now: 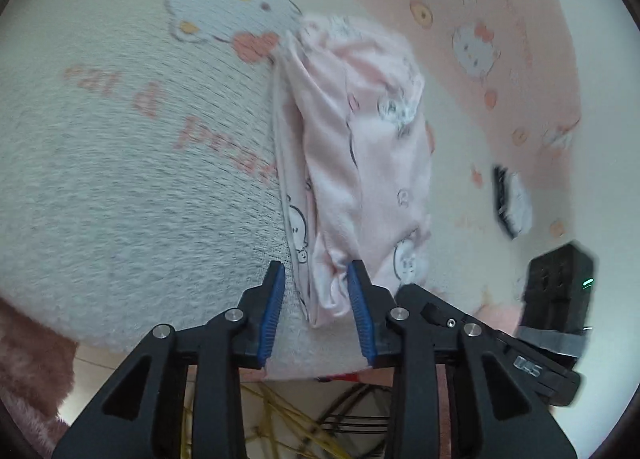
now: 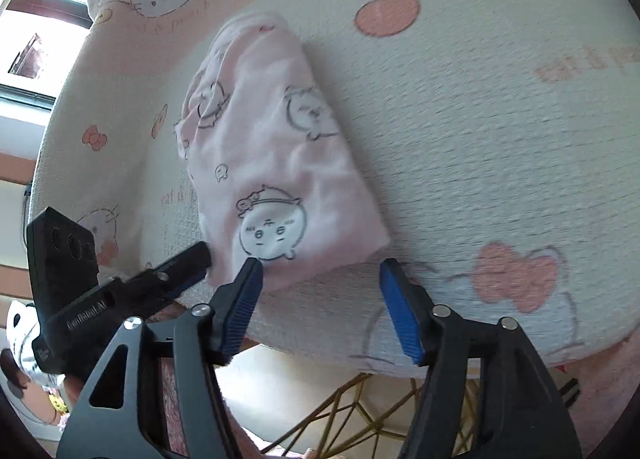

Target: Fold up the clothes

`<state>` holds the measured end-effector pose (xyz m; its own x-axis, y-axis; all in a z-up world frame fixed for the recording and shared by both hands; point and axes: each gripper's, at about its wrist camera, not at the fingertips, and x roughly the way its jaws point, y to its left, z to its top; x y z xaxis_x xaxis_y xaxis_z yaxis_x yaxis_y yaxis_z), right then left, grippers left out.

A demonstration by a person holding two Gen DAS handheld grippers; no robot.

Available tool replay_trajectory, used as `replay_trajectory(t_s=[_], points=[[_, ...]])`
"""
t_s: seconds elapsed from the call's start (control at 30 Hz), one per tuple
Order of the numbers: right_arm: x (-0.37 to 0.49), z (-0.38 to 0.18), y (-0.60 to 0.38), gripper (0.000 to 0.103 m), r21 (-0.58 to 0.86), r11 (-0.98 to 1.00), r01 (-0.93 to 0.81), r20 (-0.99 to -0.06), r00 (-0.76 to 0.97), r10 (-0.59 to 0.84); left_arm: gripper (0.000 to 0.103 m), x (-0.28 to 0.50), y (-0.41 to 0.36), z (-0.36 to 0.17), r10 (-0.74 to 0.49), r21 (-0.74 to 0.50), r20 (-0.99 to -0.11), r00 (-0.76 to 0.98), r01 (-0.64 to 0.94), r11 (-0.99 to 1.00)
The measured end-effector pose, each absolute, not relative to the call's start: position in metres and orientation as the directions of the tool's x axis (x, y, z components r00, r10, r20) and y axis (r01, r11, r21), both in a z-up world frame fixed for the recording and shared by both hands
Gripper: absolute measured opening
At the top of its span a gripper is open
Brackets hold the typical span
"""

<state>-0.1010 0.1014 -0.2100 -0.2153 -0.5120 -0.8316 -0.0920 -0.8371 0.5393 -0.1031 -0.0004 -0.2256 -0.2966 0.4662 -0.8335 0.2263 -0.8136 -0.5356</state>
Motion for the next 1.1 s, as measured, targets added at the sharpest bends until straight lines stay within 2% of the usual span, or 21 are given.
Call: replay_trajectory(t_s=[0.07, 0.13, 0.2, 0.27, 0.37, 0.43, 0.5, 0.53, 0.57, 0.6, 0.63, 0.67, 0.7, 0.77, 0.8, 0.9, 0.93, 1.0, 1.03, 1.07, 1.1], points=[[-0.103, -0.211, 0.084, 0.082, 0.526, -0.846, -0.087, -0.833, -0.254, -0.492, 0.008, -0.105, 0.008, -0.229, 0.439, -0.503, -0.854, -0.280, 0.223, -0.835], [-0.102, -0.209, 0.076, 0.081, 0.481, -0.873, -0.076, -0.851, -0.280, -0.444, 0.005, -0.101, 0.012, -0.225, 0.447, -0.511, -0.849, -0.281, 0.222, -0.831], [-0.100, -0.206, 0.074, 0.053, 0.486, -0.871, -0.070, -0.840, -0.312, -0.444, 0.005, -0.095, 0.015, -0.222, 0.459, -0.521, -0.844, -0.278, 0.217, -0.826], [-0.103, -0.208, 0.077, 0.046, 0.530, -0.845, -0.078, -0.813, -0.331, -0.479, 0.005, -0.093, 0.022, -0.221, 0.482, -0.537, -0.834, -0.269, 0.197, -0.820], [-0.112, -0.205, 0.087, 0.029, 0.521, -0.850, -0.078, -0.808, -0.367, -0.461, 0.005, -0.094, 0.037, -0.219, 0.519, -0.562, -0.819, -0.244, 0.162, -0.811], [-0.118, -0.198, 0.093, 0.026, 0.468, -0.880, -0.077, -0.821, -0.406, -0.401, 0.007, -0.094, 0.040, -0.216, 0.527, -0.566, -0.816, -0.238, 0.147, -0.811], [-0.117, -0.190, 0.097, 0.026, 0.424, -0.901, -0.092, -0.834, -0.428, -0.348, 0.014, -0.094, 0.027, -0.207, 0.499, -0.551, -0.821, -0.277, 0.157, -0.820], [-0.114, -0.185, 0.103, 0.026, 0.420, -0.902, -0.105, -0.837, -0.430, -0.340, 0.026, -0.099, 0.017, -0.202, 0.489, -0.551, -0.819, -0.299, 0.175, -0.816], [-0.107, -0.181, 0.119, 0.030, 0.440, -0.890, -0.123, -0.836, -0.418, -0.356, 0.045, -0.104, 0.005, -0.200, 0.483, -0.558, -0.814, -0.323, 0.203, -0.805], [-0.102, -0.179, 0.131, 0.035, 0.463, -0.875, -0.140, -0.834, -0.403, -0.377, 0.048, -0.109, -0.009, -0.200, 0.479, -0.569, -0.806, -0.348, 0.233, -0.789], [-0.097, -0.184, 0.137, 0.043, 0.494, -0.856, -0.156, -0.830, -0.379, -0.410, 0.048, -0.113, -0.023, -0.199, 0.474, -0.580, -0.798, -0.372, 0.262, -0.771], [-0.094, -0.190, 0.139, 0.058, 0.521, -0.836, -0.171, -0.824, -0.355, -0.441, 0.048, -0.119, -0.035, -0.201, 0.473, -0.588, -0.793, -0.383, 0.282, -0.758], [-0.094, -0.197, 0.134, 0.064, 0.540, -0.821, -0.184, -0.820, -0.333, -0.465, 0.048, -0.127, -0.044, -0.205, 0.475, -0.595, -0.790, -0.387, 0.297, -0.747], [-0.101, -0.207, 0.114, 0.069, 0.542, -0.819, -0.187, -0.818, -0.340, -0.464, 0.048, -0.142, -0.053, -0.210, 0.471, -0.592, -0.793, -0.386, 0.306, -0.746], [-0.110, -0.215, 0.095, 0.078, 0.541, -0.823, -0.174, -0.816, -0.344, -0.464, 0.048, -0.150, -0.054, -0.213, 0.482, -0.599, -0.789, -0.381, 0.307, -0.740], [-0.118, -0.215, 0.084, 0.080, 0.537, -0.831, -0.143, -0.808, -0.371, -0.458, 0.048, -0.171, -0.046, -0.220, 0.532, -0.637, -0.763, -0.367, 0.289, -0.714], [-0.122, -0.215, 0.079, 0.079, 0.521, -0.844, -0.128, -0.811, -0.385, -0.441, 0.048, -0.175, -0.040, -0.221, 0.530, -0.634, -0.765, -0.367, 0.278, -0.722], [-0.129, -0.213, 0.066, 0.045, 0.453, -0.888, -0.080, -0.830, -0.403, -0.387, 0.044, -0.188, -0.019, -0.228, 0.472, -0.568, -0.812, -0.343, 0.274, -0.776], [-0.133, -0.212, 0.061, 0.042, 0.420, -0.906, -0.060, -0.841, -0.401, -0.363, 0.028, -0.191, -0.012, -0.229, 0.453, -0.547, -0.825, -0.339, 0.270, -0.792], [-0.136, -0.211, 0.057, 0.033, 0.394, -0.918, -0.040, -0.848, -0.401, -0.346, 0.016, -0.190, -0.007, -0.228, 0.446, -0.539, -0.828, -0.340, 0.264, -0.800], [-0.136, -0.209, 0.057, 0.029, 0.386, -0.922, -0.026, -0.848, -0.403, -0.344, 0.015, -0.188, -0.003, -0.225, 0.443, -0.538, -0.827, -0.347, 0.256, -0.803]])
